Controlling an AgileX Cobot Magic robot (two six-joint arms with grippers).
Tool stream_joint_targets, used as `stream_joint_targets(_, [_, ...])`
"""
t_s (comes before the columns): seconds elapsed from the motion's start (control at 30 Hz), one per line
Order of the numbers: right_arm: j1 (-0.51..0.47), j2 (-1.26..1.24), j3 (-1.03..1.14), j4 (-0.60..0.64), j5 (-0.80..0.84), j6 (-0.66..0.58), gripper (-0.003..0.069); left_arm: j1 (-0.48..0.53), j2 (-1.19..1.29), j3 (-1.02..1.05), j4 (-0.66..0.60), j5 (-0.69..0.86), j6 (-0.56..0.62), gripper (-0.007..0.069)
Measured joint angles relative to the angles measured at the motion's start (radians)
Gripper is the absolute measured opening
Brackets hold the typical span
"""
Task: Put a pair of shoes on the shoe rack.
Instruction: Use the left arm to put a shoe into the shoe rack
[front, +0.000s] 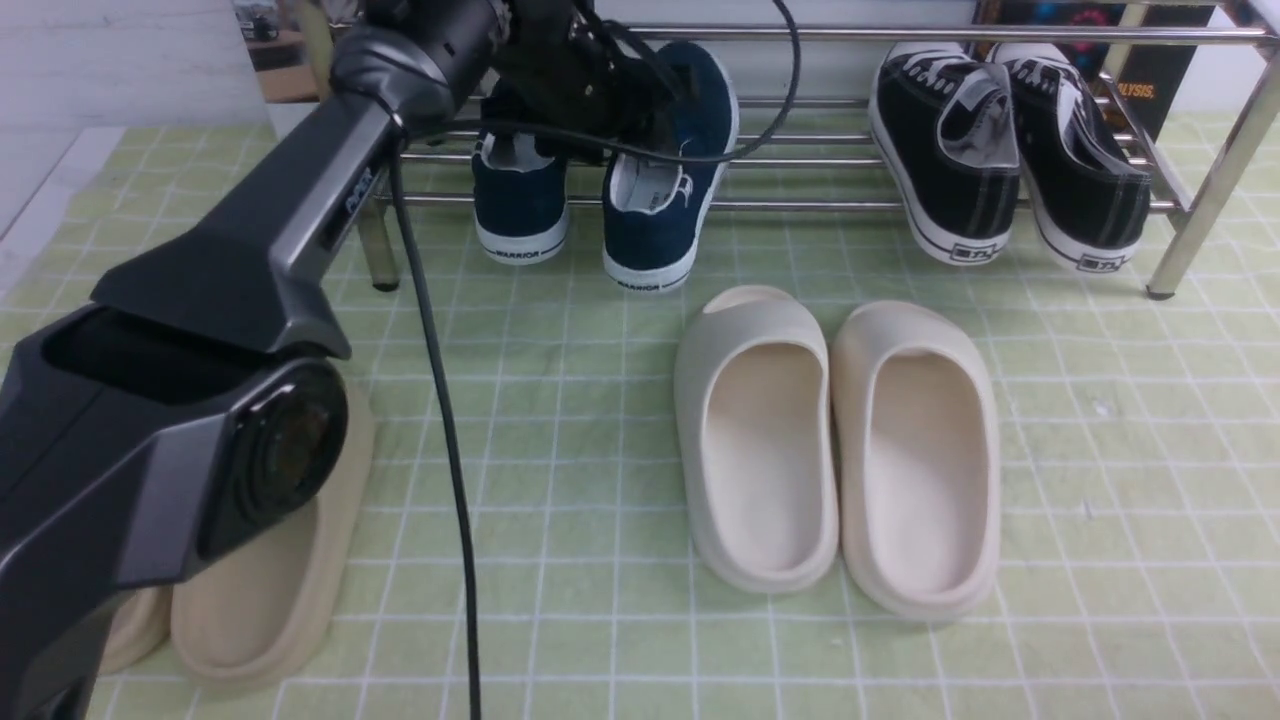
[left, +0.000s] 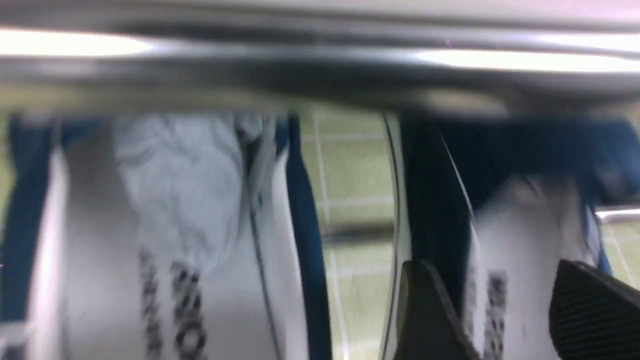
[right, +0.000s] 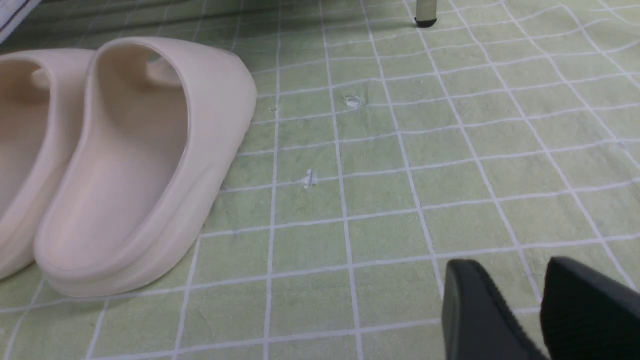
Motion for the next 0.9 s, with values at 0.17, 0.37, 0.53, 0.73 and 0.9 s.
stream_joint_targets(0.17, [0.000, 0.000, 0.000, 0.000, 0.000, 0.000, 0.0239, 0.000, -0.091, -0.004, 0.000, 0.108, 0.037, 0.0266])
stream_joint_targets(0.37, [0.000, 0.000, 0.000, 0.000, 0.000, 0.000, 0.0239, -0.004, -0.135, 0.026, -0.009, 0.229, 0.094, 0.0027])
stream_joint_targets(0.53, [0.000, 0.000, 0.000, 0.000, 0.000, 0.000, 0.0239, -0.045, -0.156, 0.220, -0.008, 0.234, 0.137, -0.0013])
stream_joint_targets(0.73, [0.000, 0.000, 0.000, 0.000, 0.000, 0.000, 0.0239, -0.099, -0.188, 0.432, -0.021, 0.232, 0.194, -0.0013])
stream_joint_targets(0.9, [0.000, 0.000, 0.000, 0.000, 0.000, 0.000, 0.0239, -0.101, -0.189, 0.466, -0.016, 0.096, 0.186, -0.0013])
